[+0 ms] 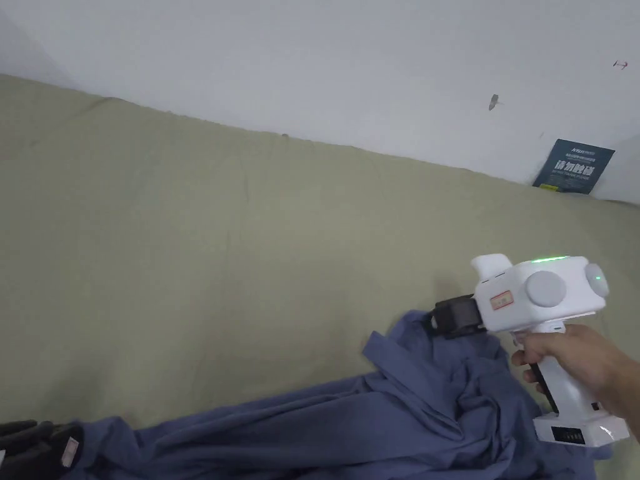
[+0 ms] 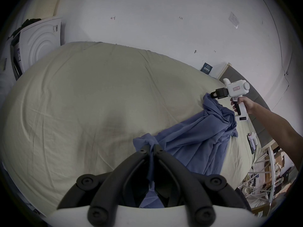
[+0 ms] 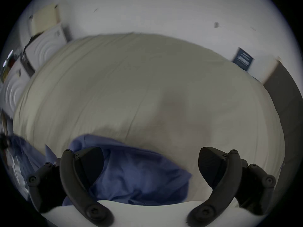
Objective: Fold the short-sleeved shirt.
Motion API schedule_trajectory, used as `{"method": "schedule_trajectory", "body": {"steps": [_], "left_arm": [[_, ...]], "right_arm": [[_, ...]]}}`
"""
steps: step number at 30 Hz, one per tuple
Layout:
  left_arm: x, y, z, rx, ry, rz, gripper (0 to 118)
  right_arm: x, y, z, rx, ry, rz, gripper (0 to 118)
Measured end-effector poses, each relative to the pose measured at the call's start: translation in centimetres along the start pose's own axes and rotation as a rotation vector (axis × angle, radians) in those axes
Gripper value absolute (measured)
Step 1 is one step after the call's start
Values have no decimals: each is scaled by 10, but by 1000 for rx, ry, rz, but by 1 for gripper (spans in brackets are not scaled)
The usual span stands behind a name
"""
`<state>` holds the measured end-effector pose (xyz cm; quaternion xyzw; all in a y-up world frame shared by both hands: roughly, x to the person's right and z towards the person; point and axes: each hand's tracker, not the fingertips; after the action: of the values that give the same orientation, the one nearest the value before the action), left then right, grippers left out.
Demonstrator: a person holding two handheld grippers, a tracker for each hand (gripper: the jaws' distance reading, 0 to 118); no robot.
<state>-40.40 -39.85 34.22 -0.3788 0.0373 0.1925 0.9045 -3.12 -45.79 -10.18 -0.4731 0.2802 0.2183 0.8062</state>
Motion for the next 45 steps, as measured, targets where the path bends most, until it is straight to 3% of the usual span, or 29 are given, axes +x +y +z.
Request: {"method": "schedule_trajectory", "body": {"steps": [3, 5, 6, 8, 10, 13, 14, 18, 22, 27, 34, 37, 41, 45], "left_arm": [[3, 2, -2, -3, -4, 0, 1], [5, 3, -2, 1, -13, -11, 1], [5, 3, -3, 6, -22, -15, 1], [5, 1, -7, 20, -10, -4, 1], [2, 1, -11, 35, -13, 17, 1], [-5, -3, -19, 52, -22, 91, 1], [-6, -4, -21, 57, -32, 107, 1], [1, -5, -15, 112, 4, 90, 0], [12, 8, 9, 188, 24, 113, 0], [27, 40, 56, 303, 39, 139, 0], [28, 118, 118, 473, 38, 176, 0], [54, 159, 153, 549, 38, 115, 0], [81, 214, 193, 664, 39, 47, 0], [105, 267, 233, 759, 51, -6, 0]], "right_arm": [[-11, 0, -17, -4, -67, 105, 117], [-4, 1, -20, 48, -48, 95, 115], [-2, 2, -24, 34, -5, 62, 107], [4, 1, -23, 1, 113, -20, 74], [2, -6, -4, 75, 95, 30, 3], [-6, -16, 18, 98, 53, 19, 3], [-5, -18, 24, 104, 90, -7, 3], [-16, -36, 73, 236, 83, -113, 3], [-29, -53, 149, 330, 31, -156, 2], [-20, -58, 252, 471, 44, -272, 2], [-10, -33, 387, 620, -26, -258, 3], [2, -16, 433, 701, 11, -275, 3], [13, 14, 479, 789, -43, -248, 3], [28, 40, 523, 899, -31, -306, 3]]}}
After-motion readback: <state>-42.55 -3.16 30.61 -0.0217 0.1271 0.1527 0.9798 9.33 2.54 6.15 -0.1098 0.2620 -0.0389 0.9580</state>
